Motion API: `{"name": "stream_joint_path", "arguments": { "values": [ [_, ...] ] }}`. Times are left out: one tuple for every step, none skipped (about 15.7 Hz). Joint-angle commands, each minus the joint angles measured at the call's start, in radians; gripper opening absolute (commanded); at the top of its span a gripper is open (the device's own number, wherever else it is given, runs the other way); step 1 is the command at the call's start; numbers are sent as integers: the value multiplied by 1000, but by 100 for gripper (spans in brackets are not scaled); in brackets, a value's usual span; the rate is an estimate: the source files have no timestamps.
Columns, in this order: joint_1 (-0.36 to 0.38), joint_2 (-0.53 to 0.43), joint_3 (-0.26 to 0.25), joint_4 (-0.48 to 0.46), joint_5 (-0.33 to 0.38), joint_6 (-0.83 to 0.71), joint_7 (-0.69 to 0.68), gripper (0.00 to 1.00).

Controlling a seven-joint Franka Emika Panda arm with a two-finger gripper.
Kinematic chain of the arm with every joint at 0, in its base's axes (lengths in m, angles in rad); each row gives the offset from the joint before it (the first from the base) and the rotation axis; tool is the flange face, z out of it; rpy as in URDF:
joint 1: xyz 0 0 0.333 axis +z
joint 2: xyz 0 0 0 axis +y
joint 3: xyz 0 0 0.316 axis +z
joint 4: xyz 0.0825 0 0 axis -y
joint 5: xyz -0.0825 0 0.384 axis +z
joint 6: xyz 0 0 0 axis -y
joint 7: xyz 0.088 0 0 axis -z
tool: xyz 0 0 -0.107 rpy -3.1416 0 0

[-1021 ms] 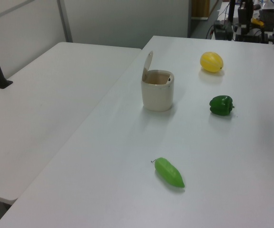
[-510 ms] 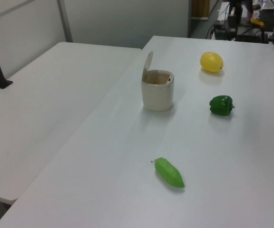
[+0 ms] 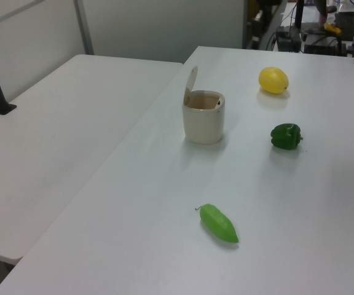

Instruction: Close garbage bin

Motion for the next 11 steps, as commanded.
{"name": "stream_joint_path", "arguments": {
  "values": [
    [46,33,-1,49,49,154,35,0],
    [51,46,-1,49,49,203,32,0],
    [54,62,0,49,49,260,30,0],
    [63,80,2,51,49,320,35,0],
    [80,99,2,51,46,376,38,0],
    [86,117,2,49,41,427,36,0],
    [88,138,0,51,40,473,38,0],
    [88,155,2,51,40,524,38,0],
    [88,171,0,51,40,573,38,0],
    [89,186,0,52,38,614,36,0],
    [89,201,0,52,37,647,36,0]
  ]
}}
